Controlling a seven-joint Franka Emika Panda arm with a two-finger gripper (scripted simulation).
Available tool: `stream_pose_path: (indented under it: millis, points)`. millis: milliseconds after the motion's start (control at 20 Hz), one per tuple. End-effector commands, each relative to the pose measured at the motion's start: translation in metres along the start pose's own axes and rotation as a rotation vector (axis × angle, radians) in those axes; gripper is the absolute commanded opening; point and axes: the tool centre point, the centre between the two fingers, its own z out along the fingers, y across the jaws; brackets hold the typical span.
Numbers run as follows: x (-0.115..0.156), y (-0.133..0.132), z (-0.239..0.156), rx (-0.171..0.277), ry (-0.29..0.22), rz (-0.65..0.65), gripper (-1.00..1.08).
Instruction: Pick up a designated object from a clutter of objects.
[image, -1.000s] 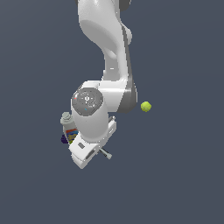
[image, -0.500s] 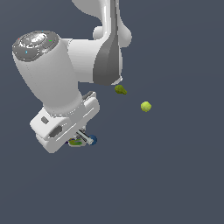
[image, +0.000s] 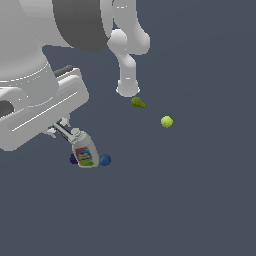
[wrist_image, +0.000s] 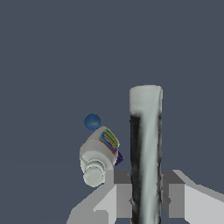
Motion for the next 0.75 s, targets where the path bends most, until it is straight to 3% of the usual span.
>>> stream_pose_path:
  millis: [0,700]
  points:
    - [-0.010,0.005,-0.018,0.001,0.000,-0.001,-1.00]
    - [-0.028,0.017,-0.053,0.001,-0.001,0.000,-1.00]
